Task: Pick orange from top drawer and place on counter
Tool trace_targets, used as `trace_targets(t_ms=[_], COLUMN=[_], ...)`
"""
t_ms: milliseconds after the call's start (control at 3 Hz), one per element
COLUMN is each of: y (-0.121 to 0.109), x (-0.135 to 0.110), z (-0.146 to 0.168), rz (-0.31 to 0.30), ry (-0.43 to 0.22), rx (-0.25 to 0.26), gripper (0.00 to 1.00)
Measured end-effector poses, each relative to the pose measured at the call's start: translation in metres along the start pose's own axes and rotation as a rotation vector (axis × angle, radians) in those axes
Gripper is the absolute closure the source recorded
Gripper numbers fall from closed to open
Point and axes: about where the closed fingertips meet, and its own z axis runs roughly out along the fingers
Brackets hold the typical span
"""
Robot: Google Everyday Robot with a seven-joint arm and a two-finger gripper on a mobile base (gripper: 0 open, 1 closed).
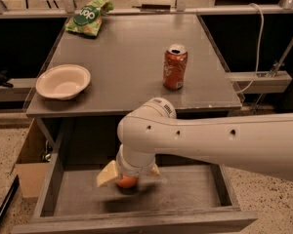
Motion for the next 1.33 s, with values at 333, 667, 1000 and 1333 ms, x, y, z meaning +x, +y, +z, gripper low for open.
trace_targets(t_ms=[333,667,1000,1333], y=[0.015,0.015,0.015,0.01], x=[-0.032,-0.038,-0.038,-0.022], z=[0.001,-0.001,-0.001,0.002], rz=[0.031,0.021,0.021,0.024], ry=[-0.017,0.003,0.003,-0.033], rx=[-0.031,-0.085,-0.085,-0.071], gripper=[0.0,0.0,0.0,0.0])
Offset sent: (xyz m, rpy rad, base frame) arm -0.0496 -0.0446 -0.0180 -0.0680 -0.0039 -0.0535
